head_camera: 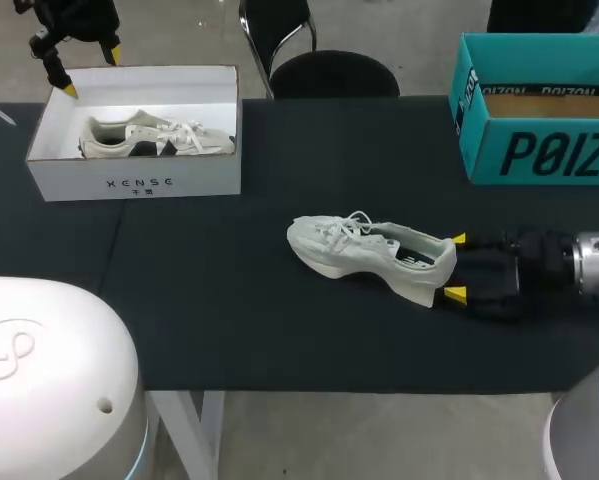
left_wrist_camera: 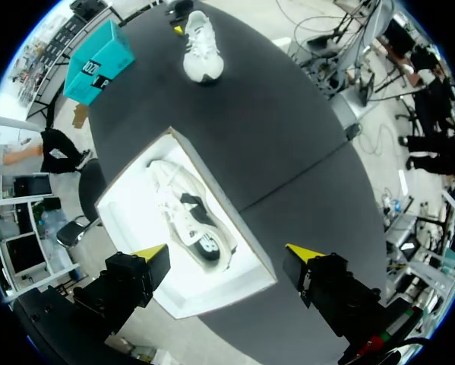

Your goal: Take the shoe out of the shoebox, open the shoe tongue, remove and reinsert the insole, then place the shoe into the shoebox

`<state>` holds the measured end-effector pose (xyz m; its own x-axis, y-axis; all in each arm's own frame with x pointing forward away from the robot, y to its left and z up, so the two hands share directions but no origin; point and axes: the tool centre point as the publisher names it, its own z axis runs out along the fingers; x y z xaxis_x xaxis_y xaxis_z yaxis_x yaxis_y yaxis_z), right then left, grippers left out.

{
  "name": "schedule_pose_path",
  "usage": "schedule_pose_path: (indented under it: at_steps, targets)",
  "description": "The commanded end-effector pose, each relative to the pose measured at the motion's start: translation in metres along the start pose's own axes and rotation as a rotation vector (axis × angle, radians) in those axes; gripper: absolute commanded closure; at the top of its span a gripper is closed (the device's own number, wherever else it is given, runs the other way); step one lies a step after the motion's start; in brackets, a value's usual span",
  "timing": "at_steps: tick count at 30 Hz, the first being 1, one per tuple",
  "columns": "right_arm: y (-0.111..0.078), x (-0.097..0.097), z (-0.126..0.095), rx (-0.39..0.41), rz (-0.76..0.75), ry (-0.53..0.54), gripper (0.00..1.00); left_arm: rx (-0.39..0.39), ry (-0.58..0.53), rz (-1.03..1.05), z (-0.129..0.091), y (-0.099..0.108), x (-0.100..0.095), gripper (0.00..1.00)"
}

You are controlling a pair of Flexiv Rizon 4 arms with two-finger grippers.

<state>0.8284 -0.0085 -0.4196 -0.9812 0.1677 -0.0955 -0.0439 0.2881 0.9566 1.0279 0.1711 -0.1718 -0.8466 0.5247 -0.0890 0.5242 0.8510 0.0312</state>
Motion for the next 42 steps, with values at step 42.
schedule_pose_path:
  at_steps: [42]
  targets:
    - [0.015, -0.046, 0.005, 0.019, -0.056, 0.009, 0.0, -0.002, 0.0, 0.0, 0.0, 0.0, 0.001, 0.0]
